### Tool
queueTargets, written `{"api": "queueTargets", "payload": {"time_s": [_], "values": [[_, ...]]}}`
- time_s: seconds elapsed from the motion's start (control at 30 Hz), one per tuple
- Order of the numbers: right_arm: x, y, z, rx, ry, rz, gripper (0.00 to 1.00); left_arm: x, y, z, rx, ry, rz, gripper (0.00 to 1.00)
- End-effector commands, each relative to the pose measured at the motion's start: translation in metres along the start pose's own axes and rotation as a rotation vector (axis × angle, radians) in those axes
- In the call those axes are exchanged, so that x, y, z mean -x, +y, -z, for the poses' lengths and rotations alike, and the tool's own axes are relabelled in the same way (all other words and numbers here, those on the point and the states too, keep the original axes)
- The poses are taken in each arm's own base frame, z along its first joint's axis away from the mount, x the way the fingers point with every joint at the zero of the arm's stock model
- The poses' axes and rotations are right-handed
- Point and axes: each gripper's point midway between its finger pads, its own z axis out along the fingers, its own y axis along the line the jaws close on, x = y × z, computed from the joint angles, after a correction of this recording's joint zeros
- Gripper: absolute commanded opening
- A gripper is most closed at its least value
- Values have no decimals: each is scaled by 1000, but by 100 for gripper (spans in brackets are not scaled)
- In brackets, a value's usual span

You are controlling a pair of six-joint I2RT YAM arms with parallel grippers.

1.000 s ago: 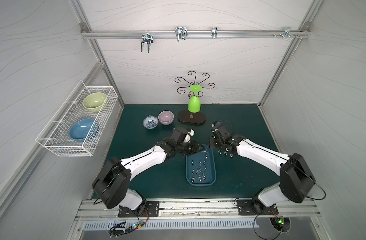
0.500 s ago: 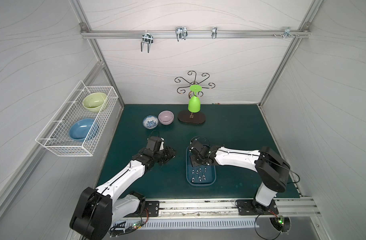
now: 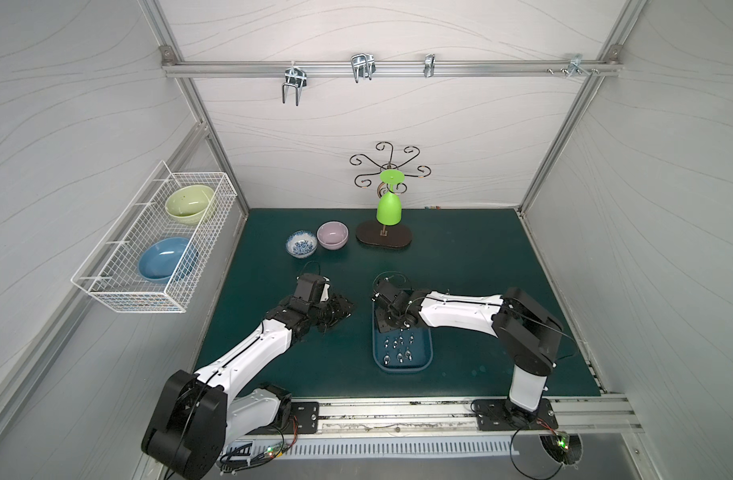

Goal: Take out the wing nut from the storage box
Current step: Pick up the wing nut from the storage box.

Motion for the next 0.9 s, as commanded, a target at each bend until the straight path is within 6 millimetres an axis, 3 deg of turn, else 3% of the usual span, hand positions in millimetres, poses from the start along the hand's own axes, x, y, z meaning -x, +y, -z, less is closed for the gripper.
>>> {"api": "queueTargets", "payload": {"time_s": [0.0, 0.5, 0.87], "values": [[-1, 1, -6, -2, 12, -11, 35, 6, -8, -1, -32, -14, -31, 53], [3, 0, -9, -30, 19, 5, 18, 6, -9, -2, -38, -9, -39, 53], [-6, -2, -8, -28, 34, 26, 23, 4, -8, -4, -39, 5, -37, 53]]}}
